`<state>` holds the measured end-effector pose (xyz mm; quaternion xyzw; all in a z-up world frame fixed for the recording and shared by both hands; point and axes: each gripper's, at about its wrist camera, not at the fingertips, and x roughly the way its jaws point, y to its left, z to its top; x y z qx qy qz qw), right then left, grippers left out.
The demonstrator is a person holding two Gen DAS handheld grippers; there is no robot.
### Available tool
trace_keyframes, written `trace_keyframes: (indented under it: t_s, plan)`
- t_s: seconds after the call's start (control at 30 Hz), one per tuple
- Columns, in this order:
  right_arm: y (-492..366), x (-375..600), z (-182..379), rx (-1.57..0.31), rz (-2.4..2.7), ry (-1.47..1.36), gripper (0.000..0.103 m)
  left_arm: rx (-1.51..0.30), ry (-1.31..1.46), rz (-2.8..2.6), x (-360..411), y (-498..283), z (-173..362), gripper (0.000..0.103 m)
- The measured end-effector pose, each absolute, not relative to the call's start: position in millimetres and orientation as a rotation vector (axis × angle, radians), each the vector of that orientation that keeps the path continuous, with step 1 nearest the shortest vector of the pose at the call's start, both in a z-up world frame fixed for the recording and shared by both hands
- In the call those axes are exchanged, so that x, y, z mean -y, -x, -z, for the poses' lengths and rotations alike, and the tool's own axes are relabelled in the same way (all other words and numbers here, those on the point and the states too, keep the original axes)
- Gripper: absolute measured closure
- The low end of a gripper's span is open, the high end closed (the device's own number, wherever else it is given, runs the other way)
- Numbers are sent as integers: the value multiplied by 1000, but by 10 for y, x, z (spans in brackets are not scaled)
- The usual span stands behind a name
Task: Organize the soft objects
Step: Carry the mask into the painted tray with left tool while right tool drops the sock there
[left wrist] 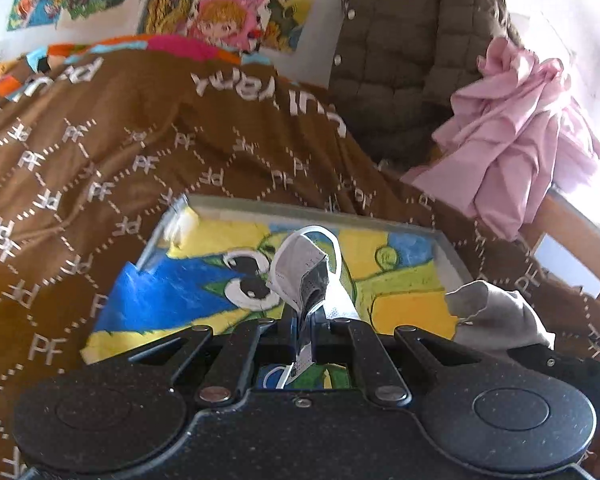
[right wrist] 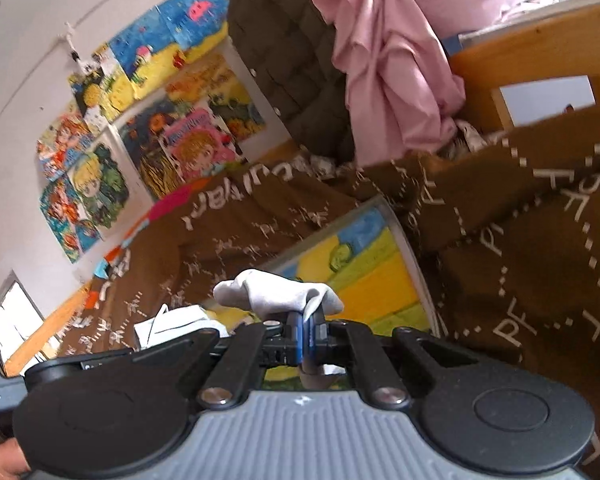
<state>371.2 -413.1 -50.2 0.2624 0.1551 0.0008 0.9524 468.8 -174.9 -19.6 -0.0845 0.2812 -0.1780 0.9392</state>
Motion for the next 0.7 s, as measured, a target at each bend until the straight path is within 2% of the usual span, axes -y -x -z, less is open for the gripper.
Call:
trace_keyframes:
  t_s: [0.37,0.43,0.47,0.57,0.6,0.63,0.67,0.7]
  plan:
    - [-3787,4039,597,-385,10,-498,99,-708,104,386,1859,-4786,411,91]
    - [-3791,4021,579,-396,20,-487,92,-724,95,386,1877,-4789,432,90]
    - [-3789,4006,577,-399,31,-481,91,-729,95,381,1877,-4788,445,85]
    - [-3788,3980,568,-411,41,-469,77,-738,116,365,1838,-4783,472,77]
    - [-3791,3984,562,-413,41,-468,71,-739,125,360,1822,-4785,476,70]
    - [-3788,3979,558,-415,40,-467,65,-737,133,352,1797,-4777,475,66]
    - [-3785,3972,552,-417,39,-467,62,-732,141,345,1771,-4767,472,58]
    - [-3782,3968,546,-421,38,-467,54,-725,149,333,1747,-4753,466,47]
